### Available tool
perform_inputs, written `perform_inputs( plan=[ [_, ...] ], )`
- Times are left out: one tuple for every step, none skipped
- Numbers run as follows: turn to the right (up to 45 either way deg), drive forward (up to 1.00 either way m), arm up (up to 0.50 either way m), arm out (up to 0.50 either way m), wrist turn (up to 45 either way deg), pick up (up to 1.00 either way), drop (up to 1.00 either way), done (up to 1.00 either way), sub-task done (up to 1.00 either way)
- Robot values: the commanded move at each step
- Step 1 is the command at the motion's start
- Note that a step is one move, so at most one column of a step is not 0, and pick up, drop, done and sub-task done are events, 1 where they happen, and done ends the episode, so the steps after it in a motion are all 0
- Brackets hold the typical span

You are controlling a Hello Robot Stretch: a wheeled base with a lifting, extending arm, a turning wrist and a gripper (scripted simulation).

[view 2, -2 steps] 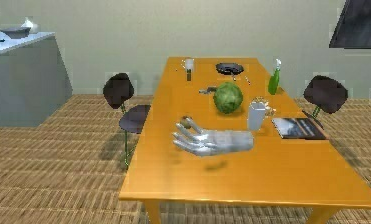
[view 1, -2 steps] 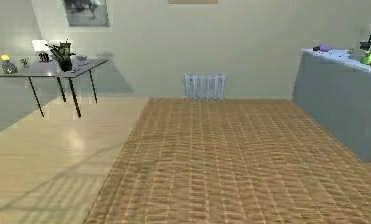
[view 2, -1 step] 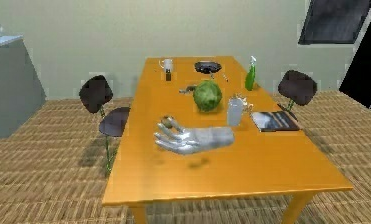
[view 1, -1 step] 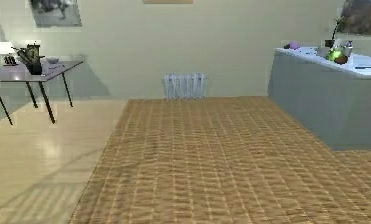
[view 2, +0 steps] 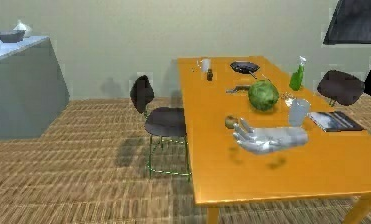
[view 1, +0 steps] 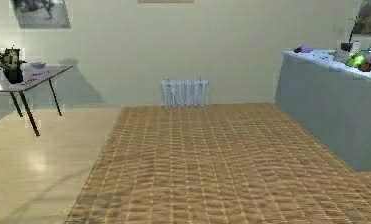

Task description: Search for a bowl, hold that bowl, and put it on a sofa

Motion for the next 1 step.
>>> perform_inputs(
  plan=[
    [45.0, 0.0, 0.0, 0.0, 0.0, 0.0, 0.0, 0.0, 0.0]
  ],
)
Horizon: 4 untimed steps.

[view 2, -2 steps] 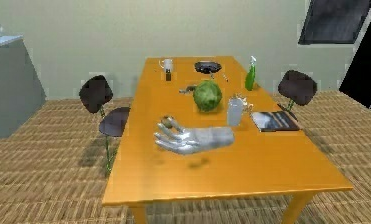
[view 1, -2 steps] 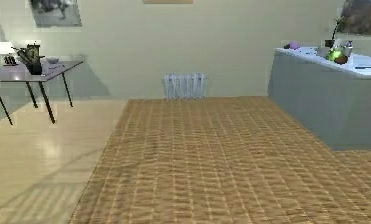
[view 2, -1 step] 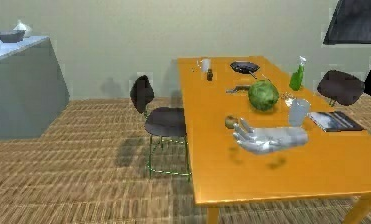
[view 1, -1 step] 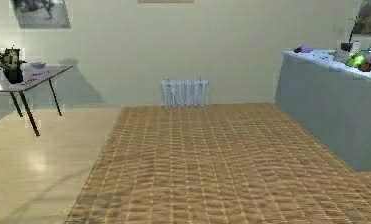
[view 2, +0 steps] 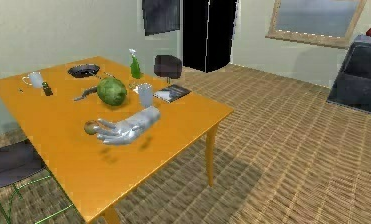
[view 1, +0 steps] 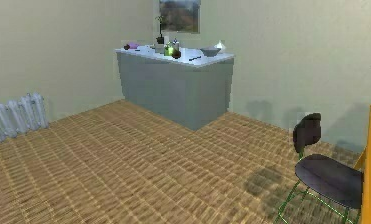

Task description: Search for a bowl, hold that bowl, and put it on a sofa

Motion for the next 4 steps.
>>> perform_inputs(
  plan=[
    [9.0, 0.0, 0.0, 0.0, 0.0, 0.0, 0.0, 0.0, 0.0],
    [0.0, 1.0, 0.0, 0.0, 0.0, 0.0, 0.0, 0.0, 0.0],
    [6.0, 0.0, 0.0, 0.0, 0.0, 0.0, 0.0, 0.0, 0.0],
    [0.0, 0.45, 0.0, 0.0, 0.0, 0.0, 0.0, 0.0, 0.0]
  ],
)
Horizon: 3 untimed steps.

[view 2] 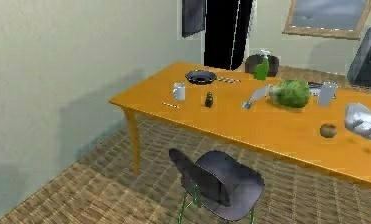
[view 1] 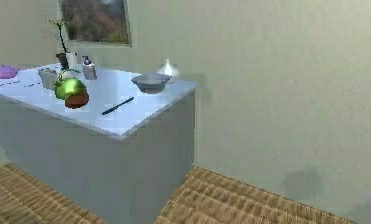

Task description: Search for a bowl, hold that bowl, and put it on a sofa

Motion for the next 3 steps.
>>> perform_inputs(
  plan=[
    [27.0, 0.0, 0.0, 0.0, 0.0, 0.0, 0.0, 0.0, 0.0],
    [0.0, 1.0, 0.0, 0.0, 0.0, 0.0, 0.0, 0.0, 0.0],
    [12.0, 0.0, 0.0, 0.0, 0.0, 0.0, 0.0, 0.0, 0.0]
  ],
)
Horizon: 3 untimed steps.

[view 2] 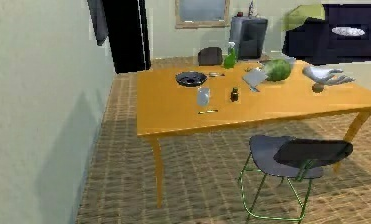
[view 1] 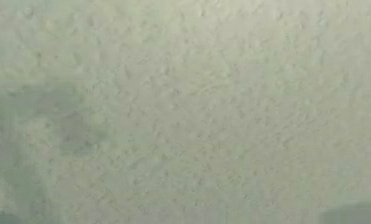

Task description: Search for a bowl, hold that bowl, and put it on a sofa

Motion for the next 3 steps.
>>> perform_inputs(
  plan=[
    [0.0, 0.05, 0.0, 0.0, 0.0, 0.0, 0.0, 0.0, 0.0],
    [45.0, 0.0, 0.0, 0.0, 0.0, 0.0, 0.0, 0.0, 0.0],
    [45.0, 0.0, 0.0, 0.0, 0.0, 0.0, 0.0, 0.0, 0.0]
  ],
)
